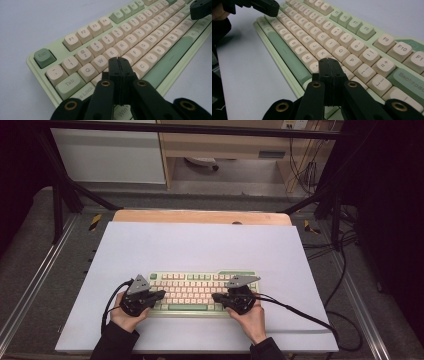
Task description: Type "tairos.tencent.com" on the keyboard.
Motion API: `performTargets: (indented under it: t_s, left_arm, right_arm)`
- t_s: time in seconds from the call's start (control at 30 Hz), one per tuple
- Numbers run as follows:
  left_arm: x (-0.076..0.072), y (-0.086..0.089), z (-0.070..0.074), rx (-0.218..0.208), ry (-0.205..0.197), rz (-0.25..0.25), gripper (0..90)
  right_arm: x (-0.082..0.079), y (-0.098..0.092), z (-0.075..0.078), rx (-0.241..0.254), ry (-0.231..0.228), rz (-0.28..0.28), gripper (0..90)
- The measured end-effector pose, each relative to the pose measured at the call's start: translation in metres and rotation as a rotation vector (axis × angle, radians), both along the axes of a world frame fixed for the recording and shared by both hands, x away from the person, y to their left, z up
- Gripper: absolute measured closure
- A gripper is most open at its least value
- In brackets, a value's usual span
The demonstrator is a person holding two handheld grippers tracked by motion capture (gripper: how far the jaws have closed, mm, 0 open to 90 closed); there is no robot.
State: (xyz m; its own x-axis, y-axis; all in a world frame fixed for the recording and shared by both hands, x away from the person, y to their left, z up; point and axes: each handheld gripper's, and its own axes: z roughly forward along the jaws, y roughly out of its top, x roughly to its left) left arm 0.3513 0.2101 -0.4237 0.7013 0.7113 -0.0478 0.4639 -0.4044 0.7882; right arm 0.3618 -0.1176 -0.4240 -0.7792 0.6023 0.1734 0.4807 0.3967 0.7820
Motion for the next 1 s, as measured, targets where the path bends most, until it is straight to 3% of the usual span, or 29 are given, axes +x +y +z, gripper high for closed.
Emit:
performTargets:
  t_s: [1.0]
  left_arm:
    - [-0.001, 0.000, 0.000, -0.004, 0.004, -0.004, 90.0]
  right_arm:
    - [0.001, 0.007, -0.011, -0.015, 0.010, 0.008, 90.0]
